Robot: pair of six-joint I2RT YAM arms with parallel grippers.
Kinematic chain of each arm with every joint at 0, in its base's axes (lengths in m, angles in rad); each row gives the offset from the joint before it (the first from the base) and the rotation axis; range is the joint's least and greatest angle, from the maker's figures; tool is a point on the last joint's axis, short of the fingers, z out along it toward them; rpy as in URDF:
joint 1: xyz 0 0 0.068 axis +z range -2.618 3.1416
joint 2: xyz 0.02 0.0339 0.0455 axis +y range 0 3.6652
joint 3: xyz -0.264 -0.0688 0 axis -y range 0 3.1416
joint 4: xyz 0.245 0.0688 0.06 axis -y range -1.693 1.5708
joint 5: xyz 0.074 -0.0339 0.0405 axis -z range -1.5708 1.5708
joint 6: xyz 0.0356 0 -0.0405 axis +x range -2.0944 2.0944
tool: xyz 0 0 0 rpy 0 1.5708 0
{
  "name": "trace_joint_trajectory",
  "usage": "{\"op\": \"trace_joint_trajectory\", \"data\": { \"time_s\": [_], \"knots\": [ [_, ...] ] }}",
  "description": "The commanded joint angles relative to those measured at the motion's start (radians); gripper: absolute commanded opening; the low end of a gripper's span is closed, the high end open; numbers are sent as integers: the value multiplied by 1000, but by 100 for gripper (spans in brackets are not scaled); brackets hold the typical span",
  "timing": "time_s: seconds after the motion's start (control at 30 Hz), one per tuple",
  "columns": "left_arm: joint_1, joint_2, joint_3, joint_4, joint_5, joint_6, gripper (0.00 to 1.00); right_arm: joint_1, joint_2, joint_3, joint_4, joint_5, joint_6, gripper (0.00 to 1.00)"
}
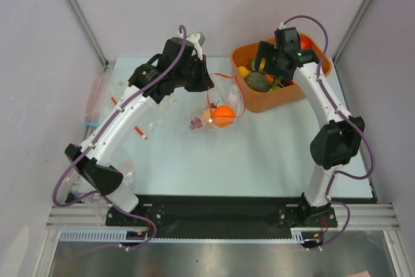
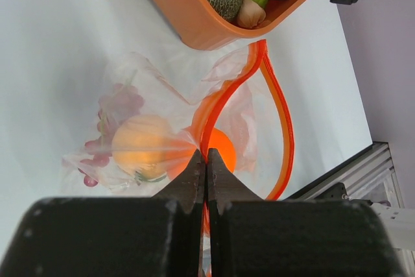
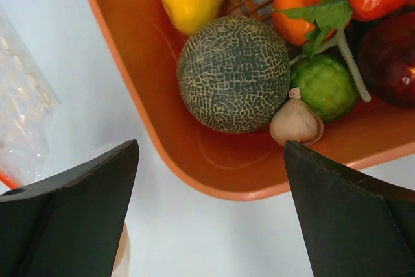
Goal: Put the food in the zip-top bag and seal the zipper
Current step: Pick up the fake vegetable from the bin.
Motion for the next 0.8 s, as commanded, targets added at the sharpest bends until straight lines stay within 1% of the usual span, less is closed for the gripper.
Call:
{"op": "trace_joint_trajectory", "data": {
  "time_s": [0.0, 0.13, 0.2, 0.47, 0.6, 0.77],
  "knots": [
    [-5, -42, 0, 37, -19, 21, 0, -12, 41, 63, -24, -5, 3, 100],
    [-5, -34, 0, 39, -19, 24, 0, -16, 103, 112, -49, -27, 12, 100],
    [-5, -31, 2, 42, -22, 26, 0, -18, 133, 129, -60, -64, 17, 100],
    [-5, -14, 8, 45, -20, 26, 0, -39, 204, 156, -73, -119, 51, 100],
    [-5, -9, 13, 47, -22, 27, 0, -49, 201, 164, -64, -113, 47, 100],
    [-5, -6, 14, 51, -23, 26, 0, -79, 195, 181, -52, -64, 77, 100]
  ]
}}
